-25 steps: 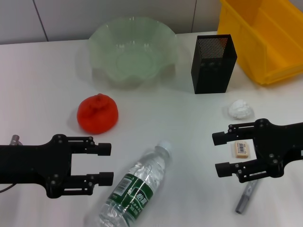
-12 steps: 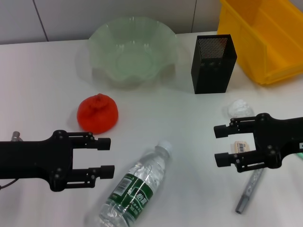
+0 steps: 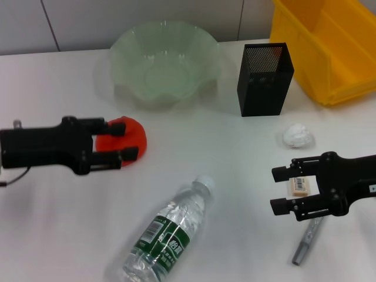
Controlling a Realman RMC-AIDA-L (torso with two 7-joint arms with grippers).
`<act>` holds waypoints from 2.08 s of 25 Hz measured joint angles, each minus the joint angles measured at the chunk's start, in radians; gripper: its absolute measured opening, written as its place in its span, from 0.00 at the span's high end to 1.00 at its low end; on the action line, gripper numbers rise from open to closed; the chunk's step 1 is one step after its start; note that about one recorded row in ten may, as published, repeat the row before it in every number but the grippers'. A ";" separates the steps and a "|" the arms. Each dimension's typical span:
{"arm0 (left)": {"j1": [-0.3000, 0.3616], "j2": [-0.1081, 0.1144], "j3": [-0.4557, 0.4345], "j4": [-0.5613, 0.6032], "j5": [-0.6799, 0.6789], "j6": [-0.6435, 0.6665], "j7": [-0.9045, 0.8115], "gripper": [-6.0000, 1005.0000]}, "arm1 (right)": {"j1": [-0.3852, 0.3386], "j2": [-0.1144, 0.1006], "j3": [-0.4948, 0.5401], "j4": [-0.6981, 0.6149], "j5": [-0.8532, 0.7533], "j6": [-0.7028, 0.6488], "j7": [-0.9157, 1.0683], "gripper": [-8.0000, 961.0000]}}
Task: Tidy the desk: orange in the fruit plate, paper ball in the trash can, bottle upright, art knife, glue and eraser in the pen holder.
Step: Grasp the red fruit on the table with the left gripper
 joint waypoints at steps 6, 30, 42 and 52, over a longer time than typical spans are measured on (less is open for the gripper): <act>-0.021 -0.002 0.195 0.073 0.008 -0.215 -0.051 0.35 | -0.015 -0.007 0.009 0.035 -0.009 0.011 -0.002 0.21; -0.059 0.001 0.409 0.113 0.123 -0.493 -0.127 0.40 | 0.002 -0.009 0.037 0.051 -0.026 0.044 -0.004 0.21; -0.072 0.000 0.486 0.042 0.129 -0.626 -0.123 0.44 | -0.001 -0.010 0.038 0.054 -0.026 0.039 -0.004 0.21; -0.067 -0.001 0.525 0.084 0.128 -0.582 -0.164 0.48 | -0.005 -0.008 0.039 0.054 -0.020 0.038 -0.004 0.21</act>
